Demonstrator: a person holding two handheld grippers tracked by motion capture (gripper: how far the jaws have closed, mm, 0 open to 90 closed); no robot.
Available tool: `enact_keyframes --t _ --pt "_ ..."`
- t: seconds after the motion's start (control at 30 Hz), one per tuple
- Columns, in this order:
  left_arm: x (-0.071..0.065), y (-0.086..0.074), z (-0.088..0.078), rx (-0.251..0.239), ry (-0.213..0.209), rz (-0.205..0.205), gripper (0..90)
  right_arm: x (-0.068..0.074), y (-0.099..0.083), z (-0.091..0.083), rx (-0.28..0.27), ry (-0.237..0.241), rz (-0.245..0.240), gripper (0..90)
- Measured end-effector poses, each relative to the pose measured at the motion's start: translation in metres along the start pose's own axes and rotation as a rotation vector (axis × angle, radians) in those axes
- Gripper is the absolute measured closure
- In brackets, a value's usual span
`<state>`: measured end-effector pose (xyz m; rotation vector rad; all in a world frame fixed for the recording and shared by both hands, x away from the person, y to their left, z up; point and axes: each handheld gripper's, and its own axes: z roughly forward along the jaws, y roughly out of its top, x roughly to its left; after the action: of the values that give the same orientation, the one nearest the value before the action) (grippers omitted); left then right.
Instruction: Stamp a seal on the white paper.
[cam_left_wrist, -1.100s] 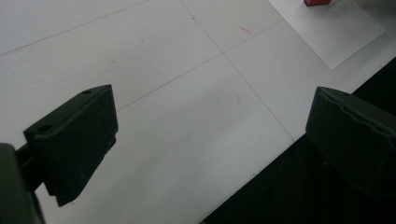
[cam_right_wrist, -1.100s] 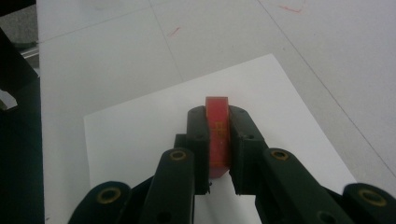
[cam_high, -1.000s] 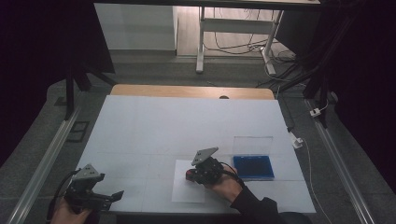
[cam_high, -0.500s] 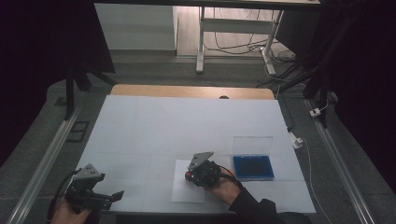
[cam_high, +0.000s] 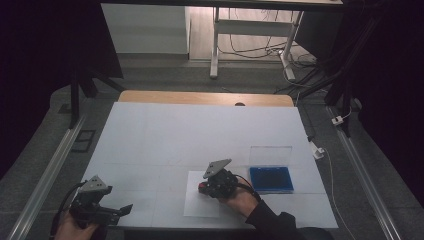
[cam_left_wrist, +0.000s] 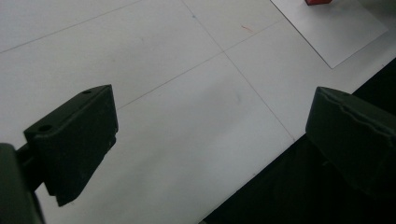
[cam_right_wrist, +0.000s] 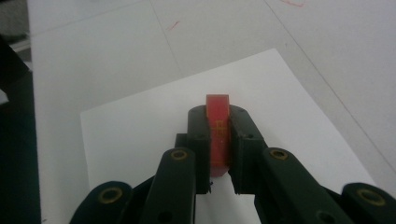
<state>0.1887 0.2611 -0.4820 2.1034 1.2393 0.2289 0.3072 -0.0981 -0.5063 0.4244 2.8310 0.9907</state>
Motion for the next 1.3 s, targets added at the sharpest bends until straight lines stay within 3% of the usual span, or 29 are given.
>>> enact_keyframes --t 0.1,0.23,0.63,0.83,1.3 --pt "0.000 0.000 0.000 -0.001 0.001 -0.001 3.0 0.001 0.000 0.000 0.004 -0.007 -0.020 80.2" --pt "0.000 0.000 0.000 -0.003 0.001 0.000 2.9 -0.008 -0.003 0.000 -0.021 0.041 0.045 80.2" --pt "0.001 -0.001 -0.001 -0.009 -0.002 -0.004 2.9 -0.004 -0.002 -0.002 -0.013 0.013 0.024 79.6" --pt "0.001 -0.001 -0.001 -0.010 -0.001 -0.005 2.9 -0.006 -0.002 -0.002 -0.025 0.027 0.056 79.4" --pt "0.001 -0.001 -0.001 -0.012 -0.001 -0.005 2.9 -0.006 -0.001 -0.009 -0.062 0.029 0.047 79.3"
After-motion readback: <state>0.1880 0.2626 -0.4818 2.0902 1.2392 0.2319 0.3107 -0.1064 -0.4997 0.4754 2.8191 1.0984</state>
